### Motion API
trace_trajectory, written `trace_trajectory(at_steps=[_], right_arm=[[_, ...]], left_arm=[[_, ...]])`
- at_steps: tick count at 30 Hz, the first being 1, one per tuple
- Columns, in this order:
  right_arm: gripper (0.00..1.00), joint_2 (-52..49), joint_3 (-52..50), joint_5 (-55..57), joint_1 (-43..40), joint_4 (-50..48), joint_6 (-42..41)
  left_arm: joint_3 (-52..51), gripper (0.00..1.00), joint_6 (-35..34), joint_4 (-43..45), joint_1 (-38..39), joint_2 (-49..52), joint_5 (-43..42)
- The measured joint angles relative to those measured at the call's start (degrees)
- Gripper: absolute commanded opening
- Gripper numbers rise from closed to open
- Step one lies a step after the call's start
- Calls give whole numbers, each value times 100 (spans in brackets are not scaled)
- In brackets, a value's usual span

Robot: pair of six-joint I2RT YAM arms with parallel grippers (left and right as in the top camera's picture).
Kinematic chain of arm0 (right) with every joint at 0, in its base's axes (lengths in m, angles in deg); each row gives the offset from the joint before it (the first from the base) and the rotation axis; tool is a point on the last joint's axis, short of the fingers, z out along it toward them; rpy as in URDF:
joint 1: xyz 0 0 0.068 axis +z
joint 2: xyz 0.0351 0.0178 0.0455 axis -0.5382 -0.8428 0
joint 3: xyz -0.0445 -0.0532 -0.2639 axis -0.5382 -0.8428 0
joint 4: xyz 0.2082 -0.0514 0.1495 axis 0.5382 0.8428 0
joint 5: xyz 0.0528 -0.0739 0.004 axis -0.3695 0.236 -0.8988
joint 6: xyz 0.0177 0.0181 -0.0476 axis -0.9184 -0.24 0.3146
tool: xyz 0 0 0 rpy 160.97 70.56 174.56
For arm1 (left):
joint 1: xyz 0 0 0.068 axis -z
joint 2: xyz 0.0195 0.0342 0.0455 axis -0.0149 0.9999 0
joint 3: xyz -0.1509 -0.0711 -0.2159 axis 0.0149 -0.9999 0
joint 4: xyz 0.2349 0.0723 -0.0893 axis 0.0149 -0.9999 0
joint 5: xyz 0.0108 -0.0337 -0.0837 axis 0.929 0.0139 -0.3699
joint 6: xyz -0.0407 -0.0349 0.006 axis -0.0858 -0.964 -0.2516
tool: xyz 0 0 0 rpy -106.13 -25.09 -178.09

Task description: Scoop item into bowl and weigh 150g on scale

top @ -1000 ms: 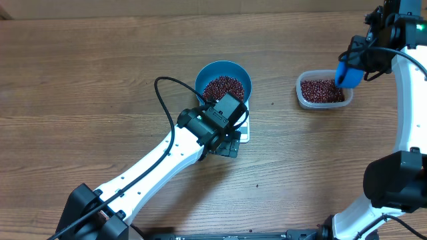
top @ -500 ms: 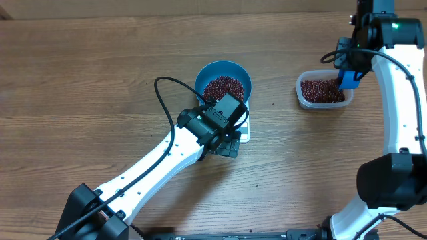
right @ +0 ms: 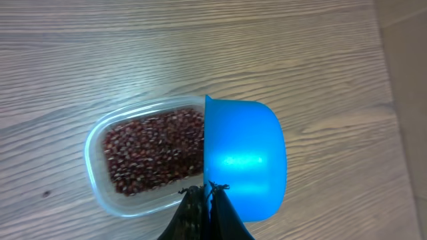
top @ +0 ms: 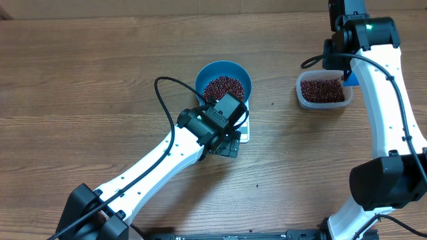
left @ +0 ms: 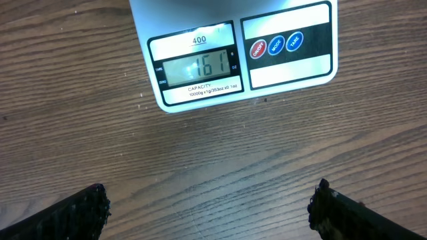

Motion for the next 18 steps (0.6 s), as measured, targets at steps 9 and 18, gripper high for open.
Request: trace_trajectory(at_steps=[9,18], right_arm=[[4,0,0,205,-9,2,-2],[4,0,0,142,-9,-264,-4]], left_arm=[[0,99,0,0,0,0,0],[0,100,0,0,0,0,0]])
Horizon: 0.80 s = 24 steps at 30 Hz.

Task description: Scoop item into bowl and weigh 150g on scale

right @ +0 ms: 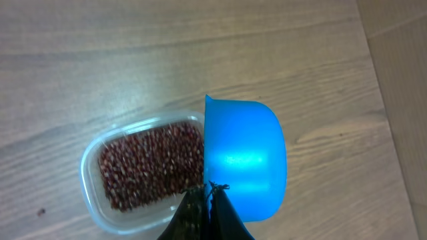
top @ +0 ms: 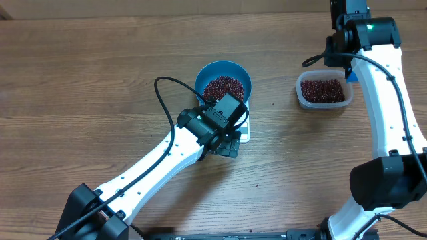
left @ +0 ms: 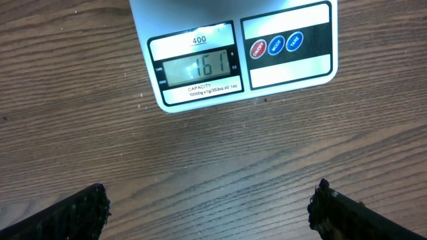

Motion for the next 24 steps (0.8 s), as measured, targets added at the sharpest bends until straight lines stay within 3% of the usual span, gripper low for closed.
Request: trace_trajectory(at_steps=[24], right_arm=[[4,0,0,-223,0,-197,-297]], left_arm=[[0,100,0,0,0,0,2]])
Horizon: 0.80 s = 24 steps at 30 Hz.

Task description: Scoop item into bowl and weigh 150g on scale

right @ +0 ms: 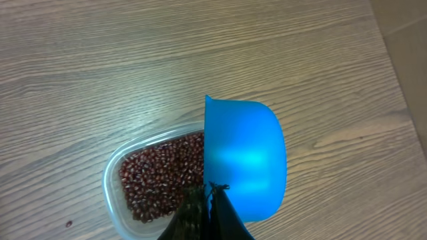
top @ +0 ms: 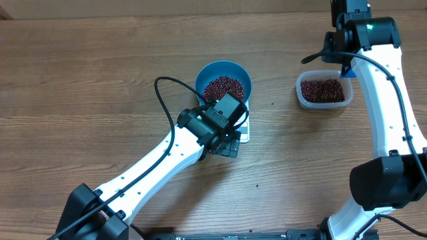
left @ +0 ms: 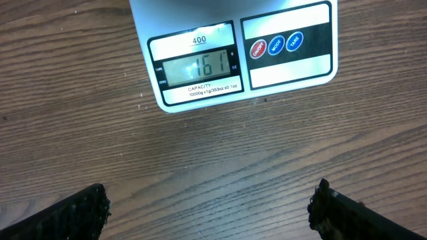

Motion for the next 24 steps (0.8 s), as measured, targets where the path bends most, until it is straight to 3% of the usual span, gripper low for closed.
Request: trace_trajectory(at_steps=[11,17,24], right_arm=[[4,0,0,-129,0,-11,0],[4,0,0,-129,-2,-9,0],[4,0,0,-280,0,-195,2]], left_arm=[[0,99,0,17,0,0,-2],[13,100,55,723,-24,2,96],[1506,100,772,387,-850,22,247]])
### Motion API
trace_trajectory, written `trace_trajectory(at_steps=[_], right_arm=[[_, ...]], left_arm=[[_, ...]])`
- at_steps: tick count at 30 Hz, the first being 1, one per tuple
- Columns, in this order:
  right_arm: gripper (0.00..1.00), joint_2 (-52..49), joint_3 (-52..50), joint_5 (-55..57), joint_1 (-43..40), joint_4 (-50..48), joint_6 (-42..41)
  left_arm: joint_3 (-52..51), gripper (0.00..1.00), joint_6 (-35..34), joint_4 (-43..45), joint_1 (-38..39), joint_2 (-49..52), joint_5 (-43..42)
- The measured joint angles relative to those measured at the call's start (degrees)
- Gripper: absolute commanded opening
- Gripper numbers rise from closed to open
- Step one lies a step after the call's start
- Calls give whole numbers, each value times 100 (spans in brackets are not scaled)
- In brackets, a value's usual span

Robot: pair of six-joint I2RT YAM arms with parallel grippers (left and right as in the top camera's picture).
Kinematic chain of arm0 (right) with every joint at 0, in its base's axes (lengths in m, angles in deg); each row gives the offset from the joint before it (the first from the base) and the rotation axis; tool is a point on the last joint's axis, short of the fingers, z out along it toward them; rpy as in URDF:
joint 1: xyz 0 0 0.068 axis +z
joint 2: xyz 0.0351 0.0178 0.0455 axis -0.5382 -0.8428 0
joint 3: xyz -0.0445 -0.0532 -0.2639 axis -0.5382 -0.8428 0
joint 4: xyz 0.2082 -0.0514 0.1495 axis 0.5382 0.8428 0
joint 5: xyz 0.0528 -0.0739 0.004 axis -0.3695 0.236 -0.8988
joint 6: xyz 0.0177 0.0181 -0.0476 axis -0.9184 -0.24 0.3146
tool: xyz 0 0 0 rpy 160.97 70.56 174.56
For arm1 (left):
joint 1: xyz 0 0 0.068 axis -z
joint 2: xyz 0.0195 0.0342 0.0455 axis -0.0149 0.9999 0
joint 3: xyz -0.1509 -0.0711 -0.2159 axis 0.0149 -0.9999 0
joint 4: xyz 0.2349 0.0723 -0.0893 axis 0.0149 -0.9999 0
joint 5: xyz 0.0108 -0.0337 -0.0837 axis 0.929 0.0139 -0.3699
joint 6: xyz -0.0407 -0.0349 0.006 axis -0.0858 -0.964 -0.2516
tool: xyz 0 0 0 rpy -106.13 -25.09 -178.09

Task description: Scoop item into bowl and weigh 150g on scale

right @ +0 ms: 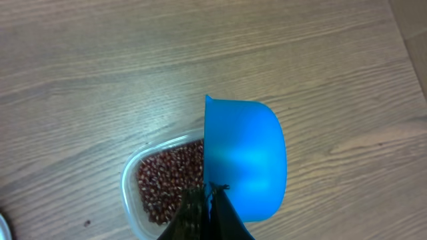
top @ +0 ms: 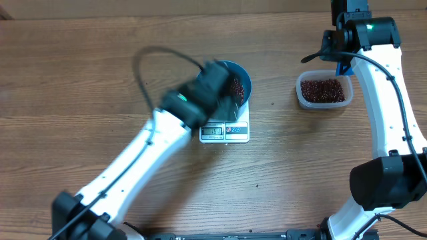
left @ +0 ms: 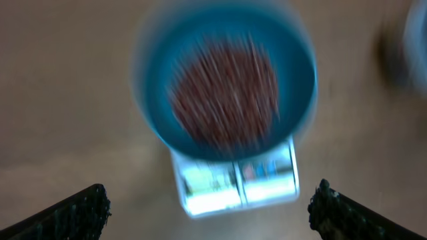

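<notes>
A blue bowl (left: 227, 93) of red beans stands on the white scale (top: 225, 131); the scale (left: 233, 188) display is too blurred to read. My left gripper (left: 209, 197) hangs open high above them, its black fingertips (left: 80, 212) at the frame's lower corners. From overhead the blurred left gripper (top: 217, 83) covers most of the bowl (top: 241, 83). My right gripper (right: 208, 193) is shut on the blue scoop (right: 243, 160), held above the far right edge of the clear bean container (right: 163, 187). From overhead the right gripper (top: 341, 61) sits just beyond that container (top: 323, 90).
Wooden table (top: 80, 80) all round. A few stray beans (top: 272, 103) lie between the scale and the container. The left arm (top: 133, 167) slants from the front left towards the scale. The right arm (top: 387, 113) runs along the right side.
My left arm has lifted and swung back from low over the scale's display to high over the bowl, still open. The right gripper with the scoop shifted slightly further from the container.
The scale read 161 at every earlier moment, with my left gripper open and still, low over the display. Meanwhile the right gripper, shut on the blue scoop, stood at the container's right edge, then further off at each moment. Now the left gripper is above the bowl.
</notes>
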Motion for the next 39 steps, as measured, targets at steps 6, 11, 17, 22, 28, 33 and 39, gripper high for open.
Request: trace_trajectory(at_steps=[6,11,17,22,28,33,39], right_arm=[[4,0,0,-409,0,-197,116],[4,0,0,-1154,0,-426,264],[4,-46,431,-2133,13,-122,428],[4,-52,1419,-2752,205,293,605],[4,-17,1585,-3261,844,581,662],[4,-22,1574,-3397,1408,588,691],[4,-22,1204,-3403,1696,575,728]], left_arm=[[1104,100,149,50,-1375,-2,-42],[1220,100,164,-57,-2308,-4,-334],[1224,100,173,-765,-2656,-4,-992],[1226,100,295,-1635,-2520,-4,-1222],[1211,100,315,-2312,-1781,-4,-1305],[1113,99,315,-2524,-800,-4,-1176],[1080,99,317,-2597,-273,-111,-957]])
